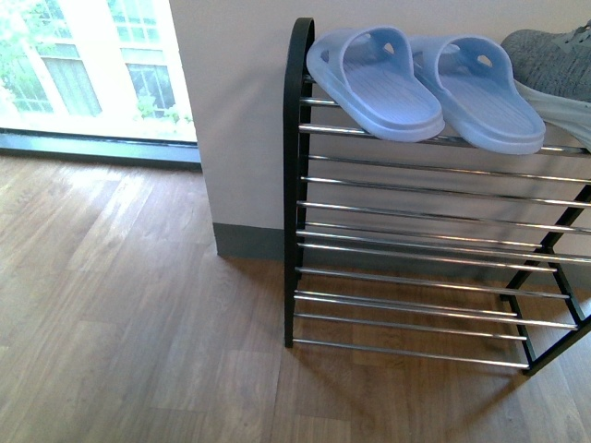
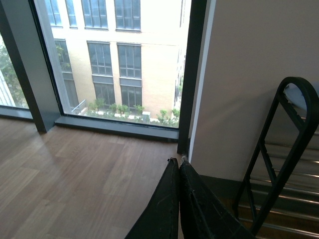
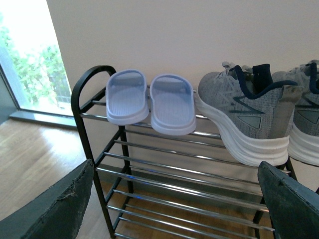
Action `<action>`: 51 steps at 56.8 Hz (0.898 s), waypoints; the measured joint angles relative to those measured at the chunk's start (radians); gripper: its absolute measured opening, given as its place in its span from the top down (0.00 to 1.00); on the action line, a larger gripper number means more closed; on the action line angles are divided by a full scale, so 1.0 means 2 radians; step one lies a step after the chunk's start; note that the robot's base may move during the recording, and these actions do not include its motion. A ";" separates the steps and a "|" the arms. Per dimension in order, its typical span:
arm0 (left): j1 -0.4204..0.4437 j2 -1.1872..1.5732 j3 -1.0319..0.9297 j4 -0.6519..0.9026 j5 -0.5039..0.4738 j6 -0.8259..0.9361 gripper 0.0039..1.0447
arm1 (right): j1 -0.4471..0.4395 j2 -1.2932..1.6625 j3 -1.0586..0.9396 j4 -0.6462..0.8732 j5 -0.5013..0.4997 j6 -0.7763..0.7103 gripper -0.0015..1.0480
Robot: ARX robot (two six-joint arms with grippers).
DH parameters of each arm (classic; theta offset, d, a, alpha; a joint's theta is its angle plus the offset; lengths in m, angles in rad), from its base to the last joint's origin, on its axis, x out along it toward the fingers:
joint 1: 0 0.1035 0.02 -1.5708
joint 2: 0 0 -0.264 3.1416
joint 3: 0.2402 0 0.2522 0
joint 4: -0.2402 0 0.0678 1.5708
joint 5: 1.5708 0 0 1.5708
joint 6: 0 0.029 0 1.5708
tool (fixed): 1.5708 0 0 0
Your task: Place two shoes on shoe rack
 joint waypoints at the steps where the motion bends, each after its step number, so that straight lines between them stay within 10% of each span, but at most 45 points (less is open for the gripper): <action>1: 0.000 0.000 0.000 0.000 0.000 0.000 0.99 | 0.000 0.000 0.000 0.000 0.000 0.000 0.09; 12: 0.000 -0.001 0.000 0.000 0.000 0.000 0.98 | 0.000 0.000 0.000 0.000 0.000 0.000 0.09; 42: 0.000 -0.001 0.000 0.000 0.000 0.000 0.11 | 0.000 0.000 0.000 0.000 0.000 0.000 0.09; 51: 0.000 -0.001 0.000 0.000 0.000 0.001 0.09 | 0.000 0.000 0.000 0.000 0.000 0.000 0.09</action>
